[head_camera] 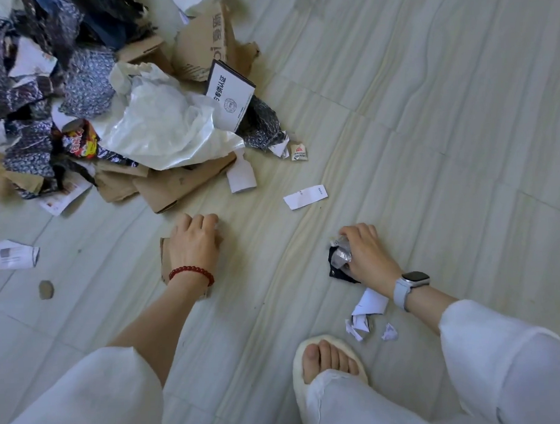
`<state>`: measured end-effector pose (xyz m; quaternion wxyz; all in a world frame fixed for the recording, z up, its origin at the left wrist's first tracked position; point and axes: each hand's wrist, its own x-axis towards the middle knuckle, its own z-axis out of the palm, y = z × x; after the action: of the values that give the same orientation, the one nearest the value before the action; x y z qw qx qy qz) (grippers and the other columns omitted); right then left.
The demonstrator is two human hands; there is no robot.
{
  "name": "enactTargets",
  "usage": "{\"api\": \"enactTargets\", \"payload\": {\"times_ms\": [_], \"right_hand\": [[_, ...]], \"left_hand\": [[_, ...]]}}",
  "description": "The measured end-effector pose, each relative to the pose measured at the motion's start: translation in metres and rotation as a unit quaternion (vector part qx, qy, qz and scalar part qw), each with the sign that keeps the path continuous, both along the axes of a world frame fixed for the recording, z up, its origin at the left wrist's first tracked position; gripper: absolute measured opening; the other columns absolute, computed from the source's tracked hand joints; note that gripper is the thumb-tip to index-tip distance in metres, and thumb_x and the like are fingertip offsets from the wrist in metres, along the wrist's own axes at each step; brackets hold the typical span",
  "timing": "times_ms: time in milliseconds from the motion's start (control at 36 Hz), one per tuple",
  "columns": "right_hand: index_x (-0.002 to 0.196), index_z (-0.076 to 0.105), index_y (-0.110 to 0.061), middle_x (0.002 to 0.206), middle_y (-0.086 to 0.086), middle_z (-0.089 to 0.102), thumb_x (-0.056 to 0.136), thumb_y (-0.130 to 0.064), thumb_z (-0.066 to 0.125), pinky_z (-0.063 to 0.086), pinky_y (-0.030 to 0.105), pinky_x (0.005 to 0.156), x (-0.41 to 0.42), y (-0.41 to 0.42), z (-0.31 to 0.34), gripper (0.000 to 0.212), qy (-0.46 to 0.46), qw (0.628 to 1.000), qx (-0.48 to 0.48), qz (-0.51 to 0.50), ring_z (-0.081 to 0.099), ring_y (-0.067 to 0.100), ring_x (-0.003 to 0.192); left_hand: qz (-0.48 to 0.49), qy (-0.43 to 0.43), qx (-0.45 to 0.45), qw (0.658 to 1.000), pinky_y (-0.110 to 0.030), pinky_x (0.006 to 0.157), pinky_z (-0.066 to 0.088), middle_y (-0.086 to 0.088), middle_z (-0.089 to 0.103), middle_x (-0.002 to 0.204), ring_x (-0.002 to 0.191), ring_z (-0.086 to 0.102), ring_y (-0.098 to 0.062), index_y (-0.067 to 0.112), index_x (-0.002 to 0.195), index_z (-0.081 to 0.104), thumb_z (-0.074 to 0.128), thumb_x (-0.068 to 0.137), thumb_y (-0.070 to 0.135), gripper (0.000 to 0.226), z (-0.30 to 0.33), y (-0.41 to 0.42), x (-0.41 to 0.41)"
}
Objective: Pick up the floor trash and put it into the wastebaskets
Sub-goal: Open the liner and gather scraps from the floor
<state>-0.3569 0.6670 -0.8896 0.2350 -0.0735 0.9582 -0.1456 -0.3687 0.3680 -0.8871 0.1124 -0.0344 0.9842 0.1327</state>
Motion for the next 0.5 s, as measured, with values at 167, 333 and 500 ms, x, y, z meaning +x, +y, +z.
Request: {"api": "enactTargets", "payload": {"times_ms": [167, 333, 500], "right_hand": [[0.095, 0.054, 0.004, 0.097, 0.02, 0.057, 0.077, 0.0, 0.061, 0.041, 0.038, 0.082, 0.007, 0.001, 0.007, 0.019, 0.007, 1.0, 0.0, 0.004, 0.049, 0.034, 0.099], [0.121, 0.05, -0.006, 0.103, 0.014, 0.06, 0.087, -0.006, 0.041, 0.041, 0.036, 0.074, 0.014, 0.023, 0.048, 0.035, 0.019, 0.996, -0.05, -0.07, 0.055, 0.032, 0.092], [0.123, 0.053, -0.019, 0.081, 0.005, 0.054, 0.079, -0.035, 0.034, 0.046, 0.033, 0.063, 0.055, 0.048, 0.059, 0.05, 0.012, 0.99, 0.018, 0.139, 0.055, 0.026, 0.073]], "left_hand": [[-0.053, 0.052, -0.018, 0.997, -0.044, 0.083, 0.036, -0.013, 0.065, 0.089, 0.095, 0.054, -0.035, 0.005, 0.096, 0.062, 0.056, 0.079, -0.006, 0.022, 0.001, 0.018, 0.004], [-0.096, 0.036, 0.109, 0.989, -0.025, 0.044, 0.026, -0.019, 0.056, 0.095, 0.063, 0.051, -0.03, -0.003, 0.103, 0.054, 0.047, 0.079, -0.015, 0.027, 0.017, 0.061, 0.005], [-0.135, 0.04, 0.118, 0.983, -0.022, 0.039, 0.029, -0.015, 0.06, 0.097, 0.056, 0.058, -0.031, 0.0, 0.1, 0.058, 0.052, 0.074, -0.015, 0.031, 0.011, 0.077, 0.014]]}}
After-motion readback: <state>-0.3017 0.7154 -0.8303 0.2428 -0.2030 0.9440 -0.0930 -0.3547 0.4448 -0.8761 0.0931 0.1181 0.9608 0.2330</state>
